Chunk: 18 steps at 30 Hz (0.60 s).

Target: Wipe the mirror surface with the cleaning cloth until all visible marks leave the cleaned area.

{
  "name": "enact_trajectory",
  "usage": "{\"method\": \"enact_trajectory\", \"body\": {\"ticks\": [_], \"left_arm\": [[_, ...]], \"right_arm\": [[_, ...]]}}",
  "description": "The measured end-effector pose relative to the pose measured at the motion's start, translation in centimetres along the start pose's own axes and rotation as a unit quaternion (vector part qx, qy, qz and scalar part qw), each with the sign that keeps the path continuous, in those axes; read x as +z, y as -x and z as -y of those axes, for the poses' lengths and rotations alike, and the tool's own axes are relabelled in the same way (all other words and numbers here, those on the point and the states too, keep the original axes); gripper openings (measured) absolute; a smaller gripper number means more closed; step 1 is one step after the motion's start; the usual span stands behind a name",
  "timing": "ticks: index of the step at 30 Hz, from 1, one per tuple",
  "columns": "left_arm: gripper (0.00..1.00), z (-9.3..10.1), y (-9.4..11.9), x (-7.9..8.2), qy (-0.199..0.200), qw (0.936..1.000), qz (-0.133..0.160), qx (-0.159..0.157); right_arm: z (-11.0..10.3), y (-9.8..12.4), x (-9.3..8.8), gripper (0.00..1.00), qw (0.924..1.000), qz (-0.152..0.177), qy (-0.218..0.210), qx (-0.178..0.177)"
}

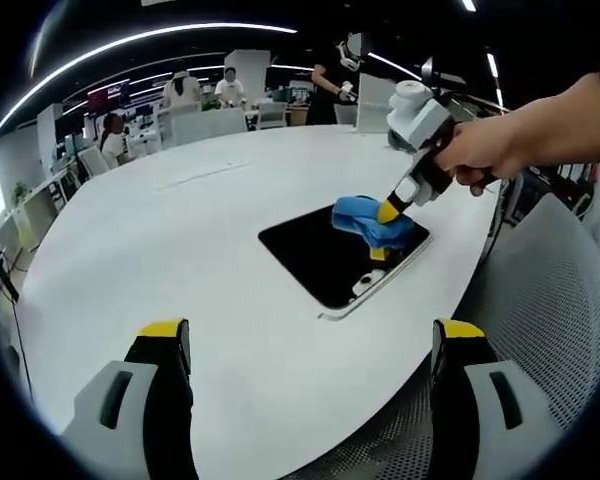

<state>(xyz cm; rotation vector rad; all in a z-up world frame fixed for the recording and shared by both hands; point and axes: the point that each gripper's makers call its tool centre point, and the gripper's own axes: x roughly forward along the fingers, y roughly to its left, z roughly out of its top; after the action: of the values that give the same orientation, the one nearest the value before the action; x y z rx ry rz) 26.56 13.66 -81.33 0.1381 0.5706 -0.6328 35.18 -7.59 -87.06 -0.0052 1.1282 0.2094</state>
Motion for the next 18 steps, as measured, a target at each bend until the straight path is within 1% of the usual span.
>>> {"method": "enact_trajectory", "body": {"ticks": [2,4,6,8,12,18], "left_arm": [[0.99,-0.1,0.0,-0.2,0.005,1.0000,-0.003,0.002],[0.99,0.1,-0.1,-0.1,0.000,1.0000,-0.003,-0.003],[0.99,0.2,0.0,0.0,-0.003,1.0000,0.000,-0.005],[0.99,0.1,0.0,0.0,0.005,1.0000,0.002,-0.003],[0.99,0.3,-0.1,-0.1,0.001,1.0000,-0.003,-0.006],[0.99,0.2,0.0,-0.2,0.004,1.0000,-0.002,-0.005]], "right_arm": [[-0.1,0.2,-0.3,0.00,1.0000,-0.002,-0.001,-0.002],[-0.2,0.4,-0.7,0.00,1.0000,-0.003,-0.001,-0.003],[-0.3,0.6,-1.1,0.00,1.0000,-0.002,-0.006,0.000],[-0.5,0.8,-1.7,0.00,1.0000,-0.003,-0.009,0.004],[-1.0,1.3,-2.9,0.00,0.9999,-0.003,-0.010,0.013],[-1.5,1.7,-3.8,0.00,0.9998,-0.004,-0.012,0.016]]}}
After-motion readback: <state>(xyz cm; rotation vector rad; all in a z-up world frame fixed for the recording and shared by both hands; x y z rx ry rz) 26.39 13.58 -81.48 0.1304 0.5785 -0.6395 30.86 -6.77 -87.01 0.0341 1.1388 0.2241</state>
